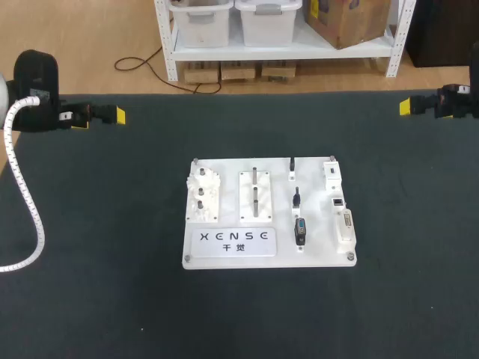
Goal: Insert the Ethernet cable into its matching sockets.
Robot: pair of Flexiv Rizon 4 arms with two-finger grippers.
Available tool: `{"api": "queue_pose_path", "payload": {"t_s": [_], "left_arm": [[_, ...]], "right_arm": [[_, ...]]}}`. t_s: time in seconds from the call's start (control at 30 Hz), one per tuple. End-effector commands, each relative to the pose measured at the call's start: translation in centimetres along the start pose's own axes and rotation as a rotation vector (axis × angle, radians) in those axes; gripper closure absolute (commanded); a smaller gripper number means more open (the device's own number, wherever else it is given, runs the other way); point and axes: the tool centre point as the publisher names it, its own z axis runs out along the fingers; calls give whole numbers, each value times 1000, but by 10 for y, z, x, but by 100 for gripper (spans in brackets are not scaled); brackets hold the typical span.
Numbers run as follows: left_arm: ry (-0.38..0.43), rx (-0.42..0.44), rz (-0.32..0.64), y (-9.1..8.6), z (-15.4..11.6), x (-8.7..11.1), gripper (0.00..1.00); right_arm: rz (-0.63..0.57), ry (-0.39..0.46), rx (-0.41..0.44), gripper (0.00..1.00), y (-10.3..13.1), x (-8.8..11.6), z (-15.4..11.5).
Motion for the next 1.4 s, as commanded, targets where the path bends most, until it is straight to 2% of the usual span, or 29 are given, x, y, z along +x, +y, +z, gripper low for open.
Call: {"api": "queue_pose_path", "payload": {"t_s": [0.03, 0.33, 0.4, 0.53, 0.77, 0.93, 1.13, 1.4], "left_arm": [[6, -9, -2, -2, 0, -1, 0], [6, -9, -2, -2, 0, -1, 0], [-6, 7, 71, -9, 2, 0, 0], [-47, 97, 229, -26, 8, 4, 0], [-81, 307, 486, -60, 26, 18, 0], [-103, 461, 663, -92, 44, 35, 0], [-137, 597, 788, -121, 60, 53, 0], [-162, 715, 933, -154, 70, 77, 0]], "right_arm": [[0, 0, 2, 0, 1, 0, -1], [0, 0, 2, 0, 1, 0, -1], [0, 0, 2, 0, 1, 0, -1], [0, 0, 2, 0, 1, 0, -1], [0, 0, 2, 0, 1, 0, -1], [0, 0, 2, 0, 1, 0, -1], [0, 0, 2, 0, 1, 0, -1], [0, 0, 2, 0, 1, 0, -1]]}}
